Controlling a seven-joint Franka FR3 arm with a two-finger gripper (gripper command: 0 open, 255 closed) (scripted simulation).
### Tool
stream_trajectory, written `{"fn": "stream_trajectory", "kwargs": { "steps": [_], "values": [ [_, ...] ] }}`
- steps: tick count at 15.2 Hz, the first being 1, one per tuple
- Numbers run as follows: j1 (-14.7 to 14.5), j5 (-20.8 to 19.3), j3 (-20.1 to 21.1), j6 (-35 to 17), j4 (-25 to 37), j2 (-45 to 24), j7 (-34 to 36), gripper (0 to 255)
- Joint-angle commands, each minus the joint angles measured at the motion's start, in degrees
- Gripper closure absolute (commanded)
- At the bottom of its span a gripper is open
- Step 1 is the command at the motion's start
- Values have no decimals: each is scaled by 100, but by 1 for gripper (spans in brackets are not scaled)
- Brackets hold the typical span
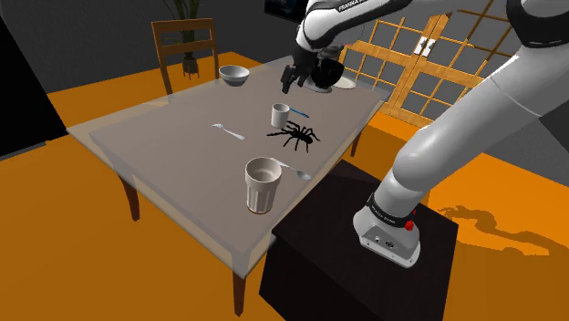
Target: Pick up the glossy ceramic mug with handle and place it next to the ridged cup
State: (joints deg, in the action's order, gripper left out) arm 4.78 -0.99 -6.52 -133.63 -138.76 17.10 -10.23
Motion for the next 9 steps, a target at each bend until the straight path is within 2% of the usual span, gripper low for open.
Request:
{"fn": "stream_trajectory", "kwargs": {
  "steps": [1, 9],
  "values": [
    [16, 23, -85, -321, 115, -428, -137, 0],
    [125, 370, -319, -1284, 881, -2163, -789, 0]
  ]
}}
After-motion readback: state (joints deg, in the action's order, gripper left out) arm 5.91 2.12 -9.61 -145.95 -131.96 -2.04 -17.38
